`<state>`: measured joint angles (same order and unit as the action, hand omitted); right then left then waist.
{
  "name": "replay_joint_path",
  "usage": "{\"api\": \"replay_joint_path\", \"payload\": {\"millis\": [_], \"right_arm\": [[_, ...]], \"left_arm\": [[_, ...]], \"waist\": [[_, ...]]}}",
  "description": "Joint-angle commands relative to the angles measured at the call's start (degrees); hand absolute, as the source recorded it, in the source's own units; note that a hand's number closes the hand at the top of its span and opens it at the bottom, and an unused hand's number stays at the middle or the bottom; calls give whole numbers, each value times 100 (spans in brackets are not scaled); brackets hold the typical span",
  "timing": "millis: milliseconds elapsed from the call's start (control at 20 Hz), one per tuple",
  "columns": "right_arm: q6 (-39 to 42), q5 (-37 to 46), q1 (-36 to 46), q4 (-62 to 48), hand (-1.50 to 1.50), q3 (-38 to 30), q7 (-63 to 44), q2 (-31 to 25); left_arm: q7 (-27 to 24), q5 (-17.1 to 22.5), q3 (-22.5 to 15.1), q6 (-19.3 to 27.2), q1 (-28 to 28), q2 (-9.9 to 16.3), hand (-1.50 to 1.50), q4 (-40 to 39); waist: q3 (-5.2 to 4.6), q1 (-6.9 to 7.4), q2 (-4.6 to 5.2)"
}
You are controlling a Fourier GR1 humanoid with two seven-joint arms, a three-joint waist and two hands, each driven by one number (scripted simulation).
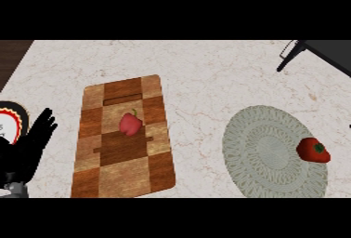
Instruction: Pick the squash from the placemat and place it in the tiered shelf
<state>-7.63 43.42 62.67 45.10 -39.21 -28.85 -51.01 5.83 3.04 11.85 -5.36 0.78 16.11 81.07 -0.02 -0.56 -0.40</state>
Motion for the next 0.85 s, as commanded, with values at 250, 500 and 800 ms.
{"api": "replay_joint_path", "payload": {"millis": [250, 500, 800], "right_arm": [[1330, -539, -508, 2054, -150, -440, -1427, -960], [2685, -1097, -1430, 2926, -150, -1412, -1845, -1515], [4477, -1814, -1737, 3777, -150, -2759, -2504, -2296]], "left_arm": [[141, 43, 126, 67, 175, -24, 0, 89], [-84, 114, 294, -21, 456, 57, 0, 116], [-257, 48, 301, 41, 453, -18, 0, -20]], "waist": [[-9, -203, -70], [5, -424, -117], [4, -467, -101]]}}
